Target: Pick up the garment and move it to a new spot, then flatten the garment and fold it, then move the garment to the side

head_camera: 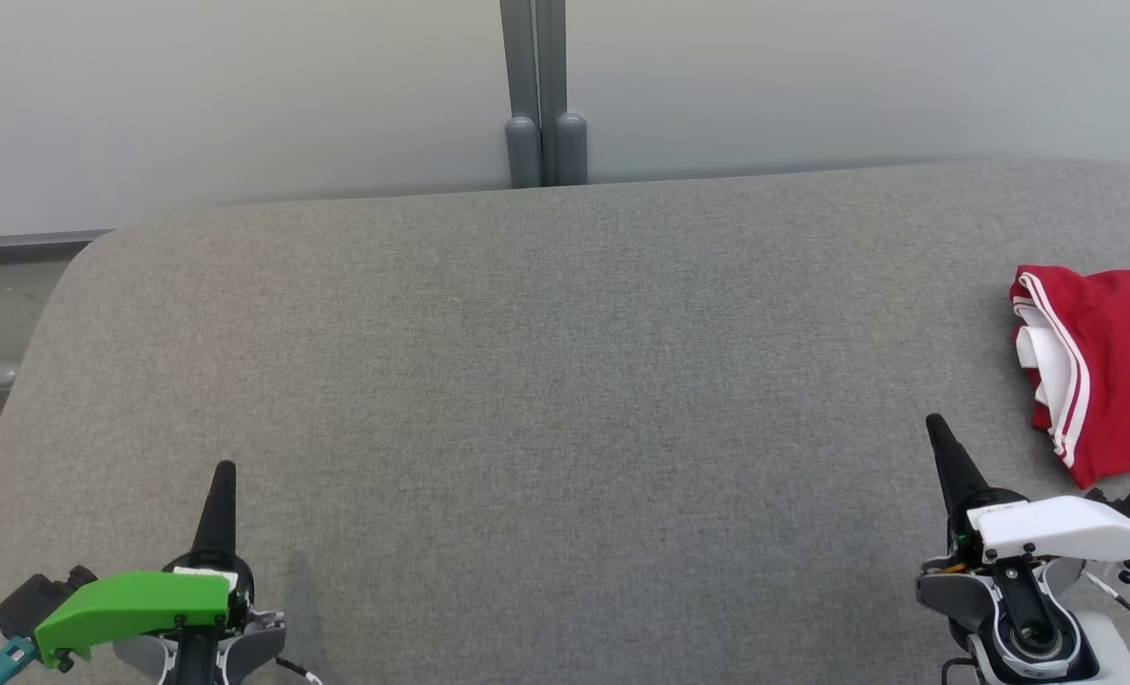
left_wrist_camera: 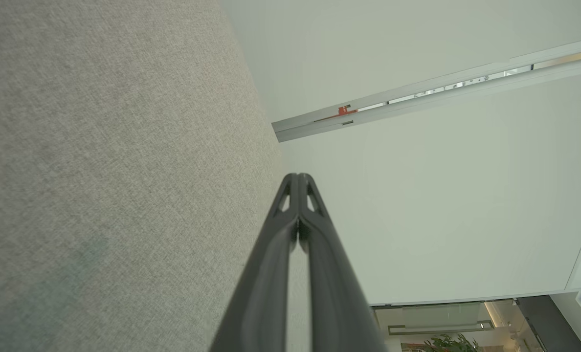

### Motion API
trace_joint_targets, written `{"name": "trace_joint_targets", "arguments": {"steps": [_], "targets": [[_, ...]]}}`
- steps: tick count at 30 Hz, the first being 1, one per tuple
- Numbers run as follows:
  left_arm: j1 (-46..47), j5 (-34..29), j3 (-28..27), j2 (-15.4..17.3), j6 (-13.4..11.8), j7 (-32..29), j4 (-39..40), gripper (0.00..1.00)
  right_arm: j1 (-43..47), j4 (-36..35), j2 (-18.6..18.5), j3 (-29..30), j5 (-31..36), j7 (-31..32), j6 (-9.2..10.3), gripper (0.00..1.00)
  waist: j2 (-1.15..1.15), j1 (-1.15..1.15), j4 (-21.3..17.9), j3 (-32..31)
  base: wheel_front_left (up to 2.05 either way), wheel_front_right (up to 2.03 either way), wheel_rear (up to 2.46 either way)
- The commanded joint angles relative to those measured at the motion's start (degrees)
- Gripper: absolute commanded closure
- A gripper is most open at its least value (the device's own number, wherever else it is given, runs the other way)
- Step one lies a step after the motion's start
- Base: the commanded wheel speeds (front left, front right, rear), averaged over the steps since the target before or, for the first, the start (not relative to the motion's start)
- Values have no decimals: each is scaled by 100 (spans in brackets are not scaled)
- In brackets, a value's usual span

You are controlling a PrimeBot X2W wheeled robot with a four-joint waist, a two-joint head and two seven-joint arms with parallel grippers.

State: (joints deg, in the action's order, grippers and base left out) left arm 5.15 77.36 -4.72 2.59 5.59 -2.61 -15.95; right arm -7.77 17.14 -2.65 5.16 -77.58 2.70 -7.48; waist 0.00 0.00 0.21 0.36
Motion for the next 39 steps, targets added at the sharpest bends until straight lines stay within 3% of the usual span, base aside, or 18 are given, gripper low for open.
{"name": "trace_joint_targets", "arguments": {"steps": [1, 39], "targets": [[120, 128, -31, 40, 50, -38, 58, 100, 26, -81, -30, 27, -129, 41, -3, 100, 0, 0, -1, -1, 0, 0, 0], [139, 1507, -196, 47, 211, -414, 200, 100, 188, -339, -33, 149, -1501, 406, -3, 100, 0, 0, -21, -18, 0, 0, 0]]}}
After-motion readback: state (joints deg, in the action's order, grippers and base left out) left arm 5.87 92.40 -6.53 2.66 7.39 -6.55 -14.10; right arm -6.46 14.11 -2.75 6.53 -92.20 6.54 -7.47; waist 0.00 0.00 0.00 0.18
